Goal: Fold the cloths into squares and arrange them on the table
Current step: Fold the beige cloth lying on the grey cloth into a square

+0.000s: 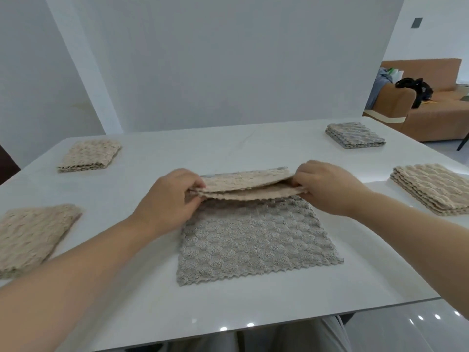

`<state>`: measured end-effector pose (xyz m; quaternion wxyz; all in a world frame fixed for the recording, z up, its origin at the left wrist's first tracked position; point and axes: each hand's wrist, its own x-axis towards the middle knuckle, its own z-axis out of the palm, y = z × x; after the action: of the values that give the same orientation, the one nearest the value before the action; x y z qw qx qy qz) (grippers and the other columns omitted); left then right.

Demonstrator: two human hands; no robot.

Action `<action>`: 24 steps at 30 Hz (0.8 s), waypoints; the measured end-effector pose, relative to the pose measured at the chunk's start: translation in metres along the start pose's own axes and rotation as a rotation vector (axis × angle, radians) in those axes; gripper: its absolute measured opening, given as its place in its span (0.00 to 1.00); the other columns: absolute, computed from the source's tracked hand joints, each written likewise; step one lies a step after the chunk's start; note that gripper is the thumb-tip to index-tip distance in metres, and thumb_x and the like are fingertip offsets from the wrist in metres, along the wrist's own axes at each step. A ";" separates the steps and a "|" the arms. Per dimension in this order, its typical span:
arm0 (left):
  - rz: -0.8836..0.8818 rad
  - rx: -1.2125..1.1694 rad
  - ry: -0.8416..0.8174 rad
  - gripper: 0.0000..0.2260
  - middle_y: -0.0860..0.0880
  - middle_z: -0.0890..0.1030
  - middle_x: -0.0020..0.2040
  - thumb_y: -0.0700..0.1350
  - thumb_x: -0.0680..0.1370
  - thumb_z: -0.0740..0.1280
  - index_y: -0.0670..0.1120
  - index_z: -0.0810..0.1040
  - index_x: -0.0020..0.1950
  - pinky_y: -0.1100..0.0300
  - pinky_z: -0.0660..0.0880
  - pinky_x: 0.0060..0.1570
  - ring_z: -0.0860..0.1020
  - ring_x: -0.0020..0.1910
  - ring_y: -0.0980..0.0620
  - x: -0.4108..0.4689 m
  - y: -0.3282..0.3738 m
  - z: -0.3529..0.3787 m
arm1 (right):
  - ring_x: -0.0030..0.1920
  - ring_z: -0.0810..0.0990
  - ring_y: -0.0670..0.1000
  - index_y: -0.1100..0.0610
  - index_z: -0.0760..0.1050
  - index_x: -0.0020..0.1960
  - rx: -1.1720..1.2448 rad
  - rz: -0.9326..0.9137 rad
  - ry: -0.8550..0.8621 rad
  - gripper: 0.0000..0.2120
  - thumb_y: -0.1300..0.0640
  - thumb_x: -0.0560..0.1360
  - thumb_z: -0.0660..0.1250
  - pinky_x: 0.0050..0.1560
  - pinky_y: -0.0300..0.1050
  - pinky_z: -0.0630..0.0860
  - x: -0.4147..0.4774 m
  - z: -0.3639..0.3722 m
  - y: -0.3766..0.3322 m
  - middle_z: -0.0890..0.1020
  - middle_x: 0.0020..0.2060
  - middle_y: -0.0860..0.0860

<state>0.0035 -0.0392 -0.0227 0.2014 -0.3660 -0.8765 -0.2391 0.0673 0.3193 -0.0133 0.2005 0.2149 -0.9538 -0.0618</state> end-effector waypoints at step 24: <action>0.048 0.083 -0.116 0.15 0.62 0.77 0.45 0.64 0.76 0.63 0.55 0.79 0.50 0.56 0.79 0.44 0.77 0.44 0.60 -0.035 -0.012 -0.001 | 0.49 0.81 0.54 0.55 0.82 0.49 0.136 -0.058 0.102 0.06 0.57 0.72 0.72 0.46 0.51 0.80 -0.044 0.001 -0.009 0.82 0.48 0.50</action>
<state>0.0181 -0.0664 -0.0434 0.1708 -0.3916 -0.8869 -0.1758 0.1068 0.3306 -0.0321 0.2321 0.2582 -0.9378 0.0085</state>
